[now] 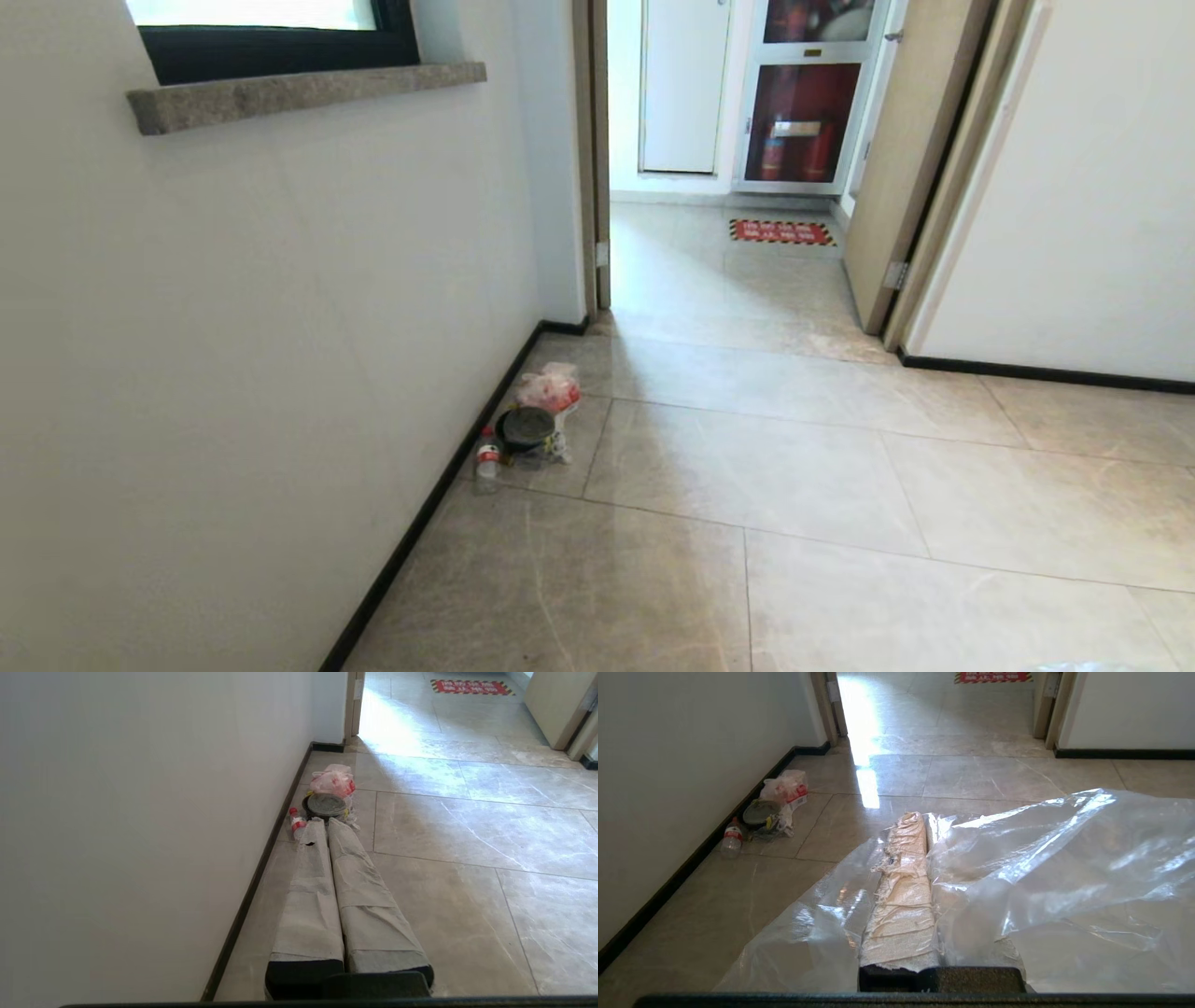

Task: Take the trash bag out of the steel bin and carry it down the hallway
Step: Put the trash bag at the door

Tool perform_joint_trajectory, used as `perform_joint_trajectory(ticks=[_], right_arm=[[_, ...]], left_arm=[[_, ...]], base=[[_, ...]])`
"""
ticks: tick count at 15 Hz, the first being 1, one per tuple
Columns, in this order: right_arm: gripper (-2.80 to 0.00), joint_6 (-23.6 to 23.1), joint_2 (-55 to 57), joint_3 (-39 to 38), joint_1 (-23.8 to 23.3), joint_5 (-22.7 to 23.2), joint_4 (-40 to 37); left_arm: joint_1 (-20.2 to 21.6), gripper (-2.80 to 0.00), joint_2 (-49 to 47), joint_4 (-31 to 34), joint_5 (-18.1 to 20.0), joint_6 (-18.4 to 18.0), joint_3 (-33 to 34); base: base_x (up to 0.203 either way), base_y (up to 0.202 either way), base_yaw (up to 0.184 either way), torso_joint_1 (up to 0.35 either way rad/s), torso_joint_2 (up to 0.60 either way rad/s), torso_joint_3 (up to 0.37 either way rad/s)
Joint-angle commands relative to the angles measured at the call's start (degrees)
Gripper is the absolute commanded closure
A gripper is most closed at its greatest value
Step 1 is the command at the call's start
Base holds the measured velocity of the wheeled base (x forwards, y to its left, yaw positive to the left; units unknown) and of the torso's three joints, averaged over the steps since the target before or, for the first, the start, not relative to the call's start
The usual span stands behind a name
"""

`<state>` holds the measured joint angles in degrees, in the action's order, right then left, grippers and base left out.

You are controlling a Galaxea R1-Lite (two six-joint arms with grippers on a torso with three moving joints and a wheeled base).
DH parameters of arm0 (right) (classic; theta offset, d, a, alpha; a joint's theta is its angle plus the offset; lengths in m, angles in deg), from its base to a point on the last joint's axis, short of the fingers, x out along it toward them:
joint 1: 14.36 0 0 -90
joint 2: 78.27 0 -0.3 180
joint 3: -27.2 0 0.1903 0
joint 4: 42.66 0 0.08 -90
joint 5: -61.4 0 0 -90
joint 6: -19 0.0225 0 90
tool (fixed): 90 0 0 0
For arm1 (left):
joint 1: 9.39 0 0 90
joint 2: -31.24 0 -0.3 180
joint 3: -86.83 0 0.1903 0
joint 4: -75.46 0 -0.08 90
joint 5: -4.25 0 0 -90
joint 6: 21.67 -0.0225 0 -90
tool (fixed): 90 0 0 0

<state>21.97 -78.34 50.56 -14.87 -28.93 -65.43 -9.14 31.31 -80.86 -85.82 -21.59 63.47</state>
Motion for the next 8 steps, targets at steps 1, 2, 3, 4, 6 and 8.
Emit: perform_joint_trajectory(ticks=[1, 2, 3, 4, 6, 8], right_arm=[[0.0, 0.01, 0.07, -0.09, -0.01, -0.02, 0.08], [0.0, 0.01, 0.07, -0.13, -0.01, -0.02, 0.02], [0.0, 0.01, 0.07, -0.09, -0.01, -0.02, 0.02], [0.0, 0.01, 0.07, -0.09, -0.01, -0.02, 0.11], [0.0, 0.01, 0.07, -0.09, -0.01, -0.02, 0.02], [0.0, 0.01, 0.07, -0.17, -0.01, -0.02, 0.02]], left_arm=[[0.02, 0.0, -0.07, 0.05, -0.01, 0.01, 0.09], [0.02, 0.0, -0.07, 0.05, -0.01, 0.01, 0.11], [0.02, 0.0, -0.07, 0.05, -0.01, 0.01, 0.09], [0.02, 0.0, -0.07, 0.05, -0.01, 0.01, 0.09], [0.02, 0.0, -0.07, 0.05, -0.01, 0.01, 0.14], [0.02, 0.0, -0.07, 0.05, -0.01, 0.01, 0.18]], base=[[0.192, 0.0, 0.001, 0.002, 0.0, 0.0], [0.192, 0.0, 0.001, -0.002, 0.0, 0.004], [0.191, 0.0, 0.001, 0.002, 0.0, 0.0], [0.187, 0.0, 0.001, 0.001, 0.0, 0.002], [0.192, 0.0, 0.0, 0.004, 0.0, 0.003], [0.183, 0.0, 0.001, 0.004, 0.0, 0.002]])
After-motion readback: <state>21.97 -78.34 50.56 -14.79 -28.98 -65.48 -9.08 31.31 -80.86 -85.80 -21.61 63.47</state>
